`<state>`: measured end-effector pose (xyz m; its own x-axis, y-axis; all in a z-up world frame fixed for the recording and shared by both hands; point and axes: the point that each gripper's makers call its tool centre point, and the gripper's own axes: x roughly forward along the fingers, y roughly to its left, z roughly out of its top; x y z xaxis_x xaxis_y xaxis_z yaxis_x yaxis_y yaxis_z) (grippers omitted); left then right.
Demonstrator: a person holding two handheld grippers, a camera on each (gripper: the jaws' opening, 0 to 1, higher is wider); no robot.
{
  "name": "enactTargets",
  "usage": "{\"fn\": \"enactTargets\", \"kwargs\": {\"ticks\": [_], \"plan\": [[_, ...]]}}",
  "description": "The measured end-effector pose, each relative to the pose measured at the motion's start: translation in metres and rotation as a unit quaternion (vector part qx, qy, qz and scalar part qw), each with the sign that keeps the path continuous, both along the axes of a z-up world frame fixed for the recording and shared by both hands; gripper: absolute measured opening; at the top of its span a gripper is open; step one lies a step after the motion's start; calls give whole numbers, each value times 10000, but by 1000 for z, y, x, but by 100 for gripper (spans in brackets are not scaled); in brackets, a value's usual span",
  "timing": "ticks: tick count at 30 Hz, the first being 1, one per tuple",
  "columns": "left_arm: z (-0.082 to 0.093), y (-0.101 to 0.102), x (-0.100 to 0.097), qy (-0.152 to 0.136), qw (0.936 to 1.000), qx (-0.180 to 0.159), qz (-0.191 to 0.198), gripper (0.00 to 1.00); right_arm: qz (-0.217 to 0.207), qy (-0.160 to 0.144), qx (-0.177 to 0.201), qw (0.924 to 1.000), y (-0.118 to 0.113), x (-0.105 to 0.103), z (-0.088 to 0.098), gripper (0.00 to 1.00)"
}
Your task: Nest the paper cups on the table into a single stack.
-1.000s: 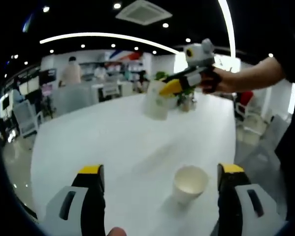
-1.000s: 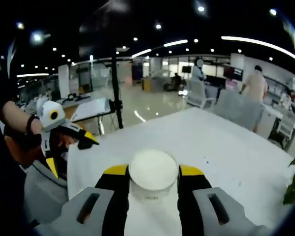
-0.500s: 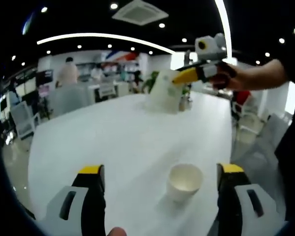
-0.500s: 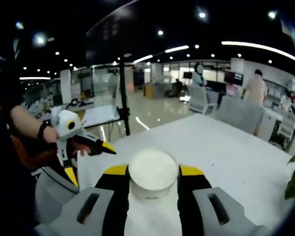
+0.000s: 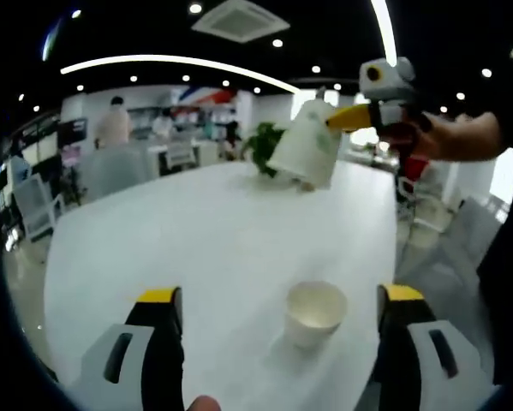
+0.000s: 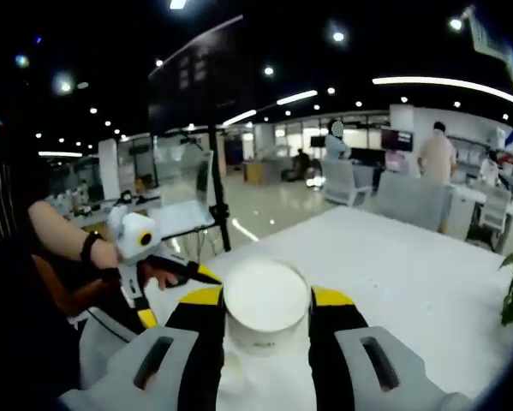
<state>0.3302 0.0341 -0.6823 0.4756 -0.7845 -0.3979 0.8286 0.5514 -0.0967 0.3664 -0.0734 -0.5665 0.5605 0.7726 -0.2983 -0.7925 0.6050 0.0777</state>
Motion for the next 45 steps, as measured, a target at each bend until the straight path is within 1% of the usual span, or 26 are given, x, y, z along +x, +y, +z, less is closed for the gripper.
{"fn": "enactTargets", "kwargs": {"ticks": [2, 5, 7, 9, 14, 17, 20, 23, 26, 27, 29, 31, 32, 36, 39, 40, 41, 43, 45], "plan": [[0, 0, 0, 11, 10000, 11, -48, 92, -30, 36, 147, 9999, 2, -4, 5, 34], [2, -1, 1, -8, 10000, -19, -77, 93, -48, -85, 190, 9998, 3, -11, 11, 34], [6, -2, 1, 12, 9999, -156, -34, 93, -57, -142, 248, 9996, 4, -16, 16, 34], [3, -2, -1, 75, 9999, -151, -39, 93, -74, -156, 275, 9995, 4, -17, 16, 34], [1, -7, -6, 98, 9997, -207, -103, 92, -161, 8, 378, 9992, 4, -21, 6, 34], [2, -11, -11, 103, 9994, -284, -146, 94, -183, 73, 448, 9988, 6, -23, 2, 34], [4, -14, -15, 120, 9991, -355, -176, 94, -188, 128, 516, 9984, 9, -26, 0, 34], [8, -19, -21, 191, 9981, -537, -213, 91, -190, 229, 588, 9978, 13, -29, -8, 34], [6, -23, -25, 155, 9985, -464, -261, 89, -147, 392, 626, 9972, 17, -33, -17, 34], [6, -23, -26, 166, 9983, -479, -270, 88, -149, 379, 630, 9972, 17, -33, -18, 34], [6, -25, -28, 218, 9981, -499, -277, 87, -135, 451, 657, 9967, 18, -34, -21, 34], [9, -26, -29, 206, 9979, -545, -271, 85, -148, 467, 685, 9964, 17, -34, -21, 34], [12, -27, -30, 168, 9976, -609, -267, 84, -157, 491, 710, 9961, 17, -34, -21, 34], [16, -31, -32, 221, 9960, -826, -260, 79, -207, 532, 840, 9948, 16, -31, -22, 35], [19, -34, -30, 435, 9936, -1031, -137, 75, -262, 605, 967, 9931, 18, -30, -24, 35], [21, -35, -29, 531, 9918, -1162, -54, 75, -268, 620, 975, 9929, 18, -30, -25, 35], [28, -38, -26, 539, 9885, -1413, 22, 76, -277, 646, 993, 9926, 20, -30, -26, 34], [30, -38, -25, 541, 9880, -1445, 55, 76, -299, 650, 1022, 9922, 21, -29, -27, 34], [33, -40, -23, 565, 9859, -1574, 94, 76, -334, 700, 1082, 9911, 22, -27, -29, 34]]}}
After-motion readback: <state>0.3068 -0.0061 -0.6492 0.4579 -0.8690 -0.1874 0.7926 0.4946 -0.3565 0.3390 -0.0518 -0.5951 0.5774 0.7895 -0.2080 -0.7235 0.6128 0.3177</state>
